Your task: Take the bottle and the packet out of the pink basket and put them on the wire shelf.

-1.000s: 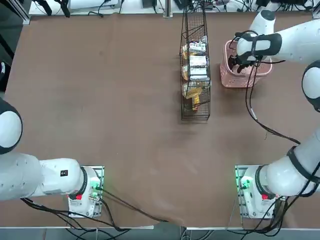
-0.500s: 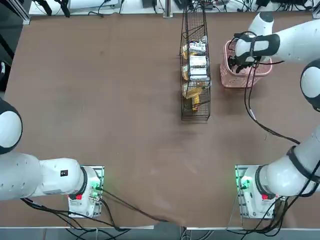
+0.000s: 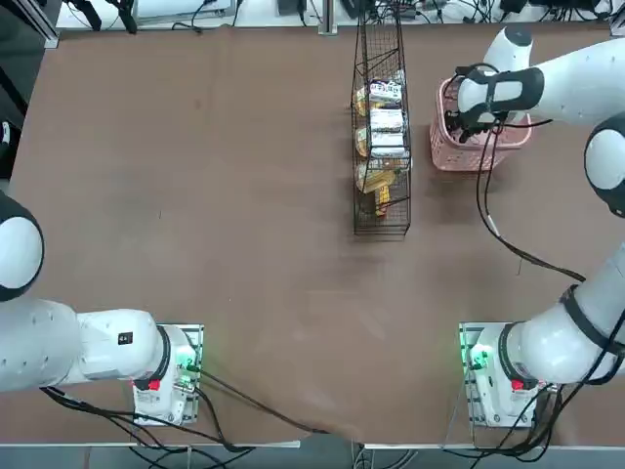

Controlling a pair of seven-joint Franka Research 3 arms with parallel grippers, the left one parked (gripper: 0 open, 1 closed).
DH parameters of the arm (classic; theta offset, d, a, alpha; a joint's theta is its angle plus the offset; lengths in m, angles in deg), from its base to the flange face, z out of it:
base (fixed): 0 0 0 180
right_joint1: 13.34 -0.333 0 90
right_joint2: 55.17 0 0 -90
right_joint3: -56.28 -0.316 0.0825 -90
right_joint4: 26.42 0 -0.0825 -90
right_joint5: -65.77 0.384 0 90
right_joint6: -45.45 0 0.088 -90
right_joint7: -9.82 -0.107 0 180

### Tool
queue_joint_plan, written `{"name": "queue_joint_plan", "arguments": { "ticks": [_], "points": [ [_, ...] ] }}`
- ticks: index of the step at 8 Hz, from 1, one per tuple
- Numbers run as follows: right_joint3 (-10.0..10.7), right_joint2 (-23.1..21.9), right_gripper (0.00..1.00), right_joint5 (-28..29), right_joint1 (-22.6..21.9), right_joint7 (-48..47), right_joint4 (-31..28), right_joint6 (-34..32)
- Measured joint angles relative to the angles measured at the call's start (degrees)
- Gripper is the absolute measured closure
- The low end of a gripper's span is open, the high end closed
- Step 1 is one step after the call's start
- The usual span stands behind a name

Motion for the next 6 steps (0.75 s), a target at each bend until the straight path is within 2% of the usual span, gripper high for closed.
{"name": "queue_joint_plan", "arguments": {
  "ticks": [6],
  "points": [
    [-0.03, 1.11, 0.20, 0.01, -0.02, 0.00, 0.00, 0.94]
  ]
}}
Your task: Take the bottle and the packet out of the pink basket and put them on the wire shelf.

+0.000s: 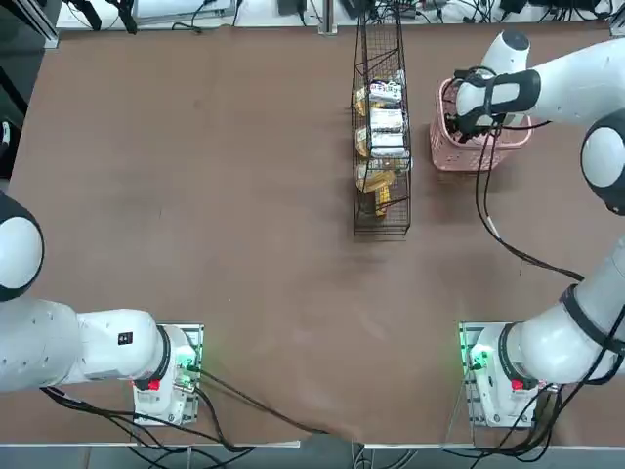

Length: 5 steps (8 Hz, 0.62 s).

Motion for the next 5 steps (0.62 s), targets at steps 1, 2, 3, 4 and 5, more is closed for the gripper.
{"name": "queue_joint_plan", "arguments": {
  "ticks": [1, 2, 3, 4, 5],
  "points": [
    [-0.05, 0.17, 0.20, 0.00, 0.00, 0.00, 0.00, 0.29],
    [-0.24, 0.36, 0.19, 0.03, -0.01, 0.00, 0.00, 0.47],
    [-0.46, 0.56, 0.19, 0.13, -0.02, -0.02, 0.00, 0.59],
    [-0.60, 0.72, 0.19, 0.19, -0.03, -0.04, 0.00, 0.65],
    [-0.65, 0.85, 0.19, 0.32, -0.03, -0.07, 0.00, 0.66]
  ]
}}
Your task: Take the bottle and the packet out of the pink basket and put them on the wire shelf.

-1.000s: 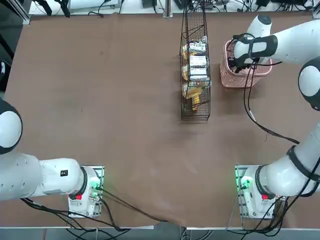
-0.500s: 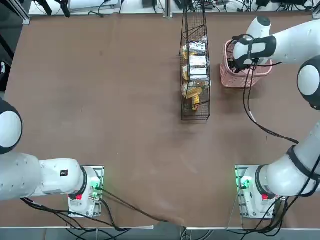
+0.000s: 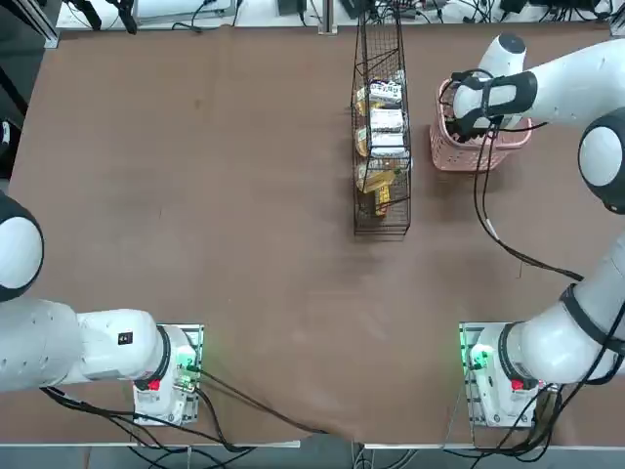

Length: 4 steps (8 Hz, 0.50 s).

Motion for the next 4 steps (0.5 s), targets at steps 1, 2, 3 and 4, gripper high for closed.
{"name": "queue_joint_plan", "arguments": {
  "ticks": [1, 2, 3, 4],
  "points": [
    [0.00, 0.12, 0.19, 0.09, 0.00, 0.00, 0.00, 0.01],
    [-0.01, 0.26, 0.19, 0.10, 0.00, 0.00, 0.00, 0.01],
    [-0.01, 0.37, 0.19, 0.10, 0.00, 0.00, 0.00, 0.01],
    [-0.01, 0.46, 0.18, 0.10, 0.00, 0.03, -0.01, 0.01]
  ]
}}
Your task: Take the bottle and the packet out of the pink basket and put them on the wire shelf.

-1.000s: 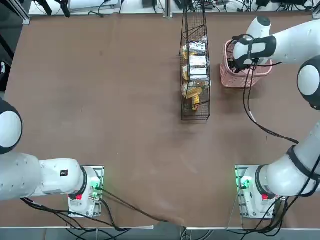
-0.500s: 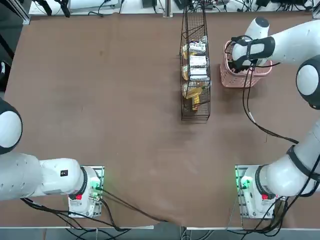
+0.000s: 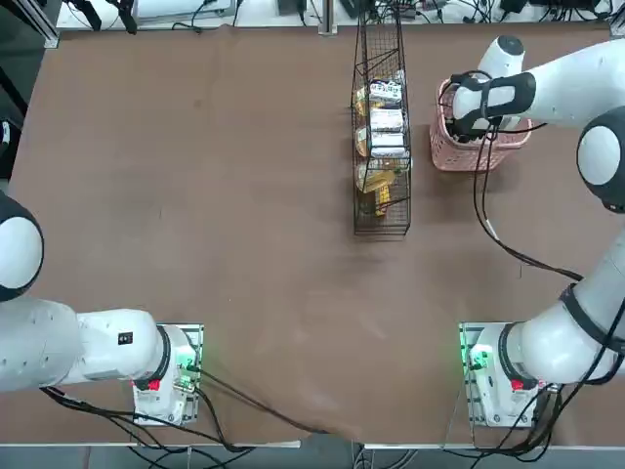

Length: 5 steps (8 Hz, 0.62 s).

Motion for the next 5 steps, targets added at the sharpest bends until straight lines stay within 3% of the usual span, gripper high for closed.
{"name": "queue_joint_plan", "arguments": {
  "ticks": [5],
  "points": [
    [0.00, 0.20, 0.18, 0.00, 0.00, 0.05, -0.01, 0.00]
  ]
}}
